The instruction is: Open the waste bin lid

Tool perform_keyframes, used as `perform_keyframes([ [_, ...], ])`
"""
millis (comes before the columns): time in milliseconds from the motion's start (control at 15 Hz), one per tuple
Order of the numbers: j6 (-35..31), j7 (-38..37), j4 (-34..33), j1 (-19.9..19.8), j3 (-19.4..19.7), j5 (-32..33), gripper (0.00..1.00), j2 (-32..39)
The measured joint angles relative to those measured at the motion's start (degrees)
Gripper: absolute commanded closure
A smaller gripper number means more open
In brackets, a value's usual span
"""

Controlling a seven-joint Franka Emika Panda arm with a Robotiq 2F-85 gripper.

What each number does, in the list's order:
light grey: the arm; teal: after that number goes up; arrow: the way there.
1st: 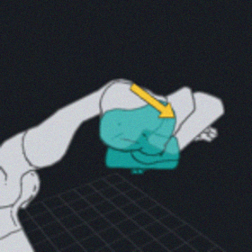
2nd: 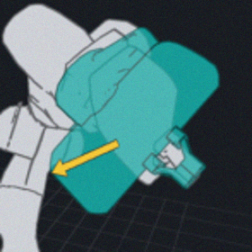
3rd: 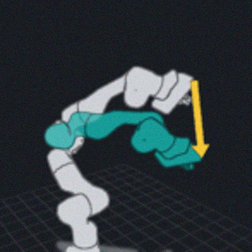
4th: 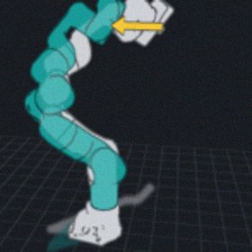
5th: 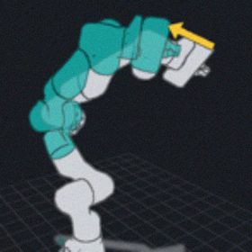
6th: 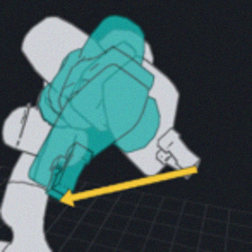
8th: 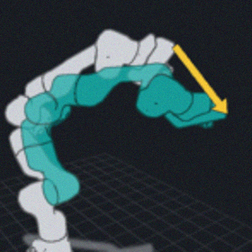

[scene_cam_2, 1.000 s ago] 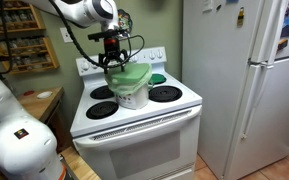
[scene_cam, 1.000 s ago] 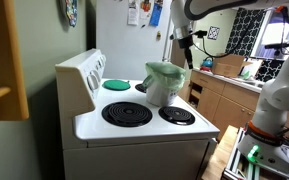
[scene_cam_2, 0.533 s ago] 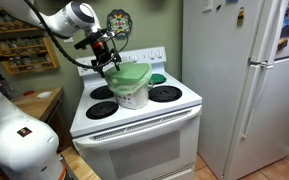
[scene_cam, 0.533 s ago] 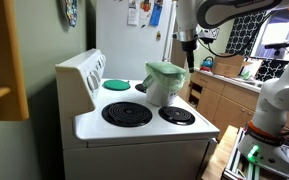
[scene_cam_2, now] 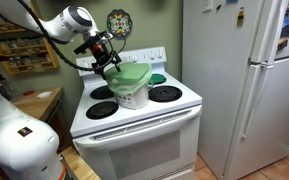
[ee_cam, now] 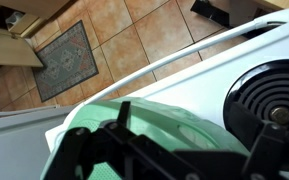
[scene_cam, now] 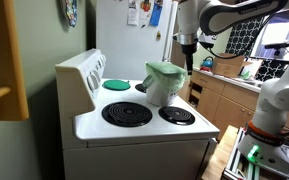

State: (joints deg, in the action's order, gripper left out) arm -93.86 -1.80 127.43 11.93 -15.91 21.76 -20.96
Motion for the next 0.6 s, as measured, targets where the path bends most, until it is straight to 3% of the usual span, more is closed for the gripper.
perform_keyframes([
  [600,-3.9,-10.0,0.8,1.0,-4.2,5.1,0.0,1.1],
])
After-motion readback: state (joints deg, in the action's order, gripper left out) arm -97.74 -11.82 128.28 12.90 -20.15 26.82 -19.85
